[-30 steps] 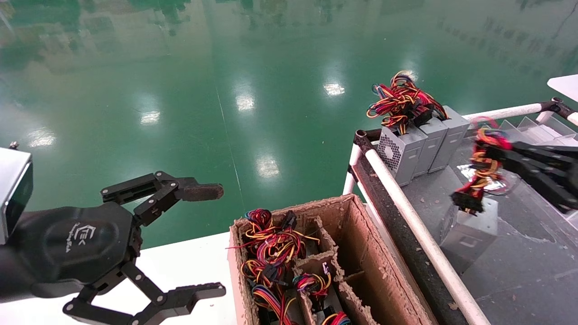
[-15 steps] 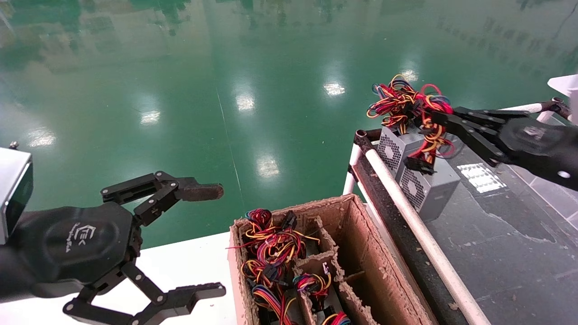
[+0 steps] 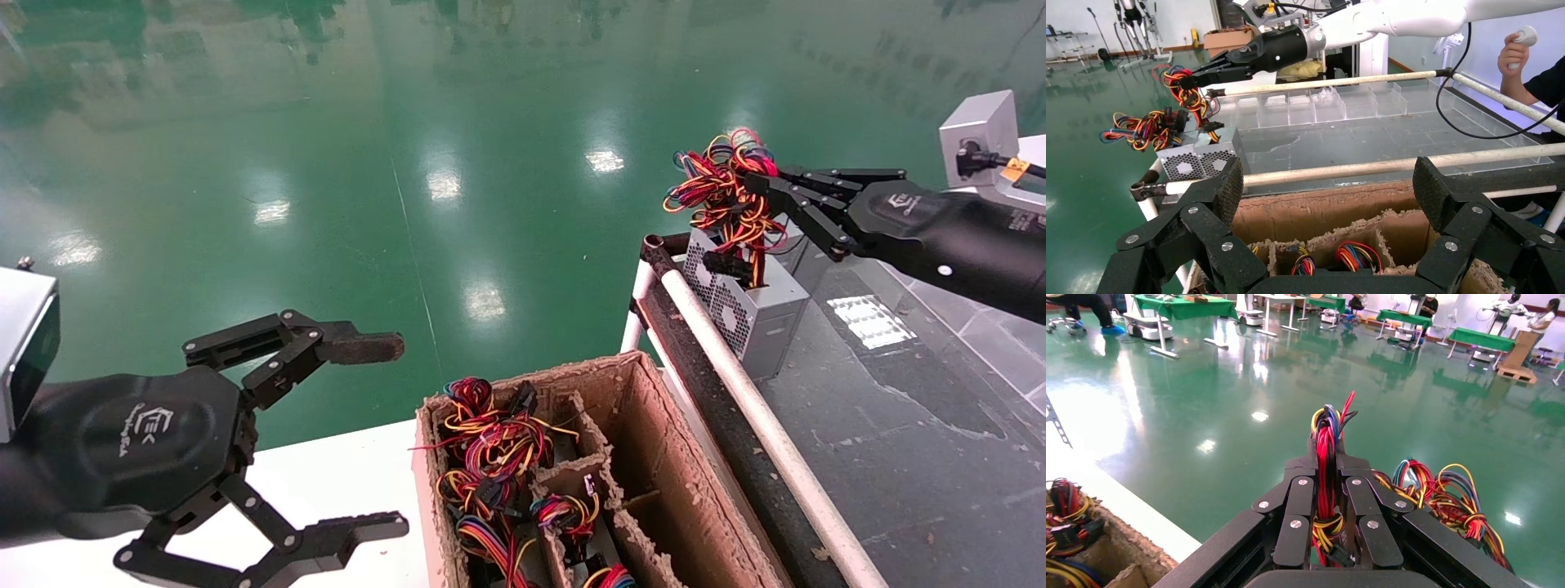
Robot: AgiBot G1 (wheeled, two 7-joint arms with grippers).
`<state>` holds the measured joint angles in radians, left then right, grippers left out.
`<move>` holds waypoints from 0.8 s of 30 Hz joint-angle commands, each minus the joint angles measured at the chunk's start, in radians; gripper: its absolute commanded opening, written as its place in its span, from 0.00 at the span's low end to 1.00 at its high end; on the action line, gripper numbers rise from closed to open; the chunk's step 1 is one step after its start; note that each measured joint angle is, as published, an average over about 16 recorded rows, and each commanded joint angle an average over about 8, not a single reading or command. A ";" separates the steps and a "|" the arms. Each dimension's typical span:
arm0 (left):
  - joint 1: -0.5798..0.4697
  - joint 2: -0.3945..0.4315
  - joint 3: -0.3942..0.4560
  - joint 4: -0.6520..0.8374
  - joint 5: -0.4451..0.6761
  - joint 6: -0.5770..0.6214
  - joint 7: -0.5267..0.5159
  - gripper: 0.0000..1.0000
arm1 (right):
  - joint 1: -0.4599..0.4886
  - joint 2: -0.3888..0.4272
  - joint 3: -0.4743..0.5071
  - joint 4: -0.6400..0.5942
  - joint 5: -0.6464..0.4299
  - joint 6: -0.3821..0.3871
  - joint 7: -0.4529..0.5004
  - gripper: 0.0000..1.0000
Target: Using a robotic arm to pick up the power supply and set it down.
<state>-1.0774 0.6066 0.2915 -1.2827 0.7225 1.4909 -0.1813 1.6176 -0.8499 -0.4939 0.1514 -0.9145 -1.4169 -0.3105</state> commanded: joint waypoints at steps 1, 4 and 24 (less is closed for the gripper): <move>0.000 0.000 0.000 0.000 0.000 0.000 0.000 1.00 | 0.012 -0.009 -0.003 -0.018 -0.006 0.000 -0.011 0.32; 0.000 0.000 0.000 0.000 0.000 0.000 0.000 1.00 | 0.023 -0.015 -0.007 -0.039 -0.011 -0.004 -0.022 0.70; 0.000 -0.001 0.002 0.000 -0.001 -0.001 0.001 1.00 | 0.060 -0.017 -0.011 -0.114 -0.018 -0.032 -0.067 1.00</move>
<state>-1.0776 0.6059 0.2930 -1.2826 0.7214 1.4902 -0.1806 1.6756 -0.8662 -0.5001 0.0385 -0.9267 -1.4499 -0.3721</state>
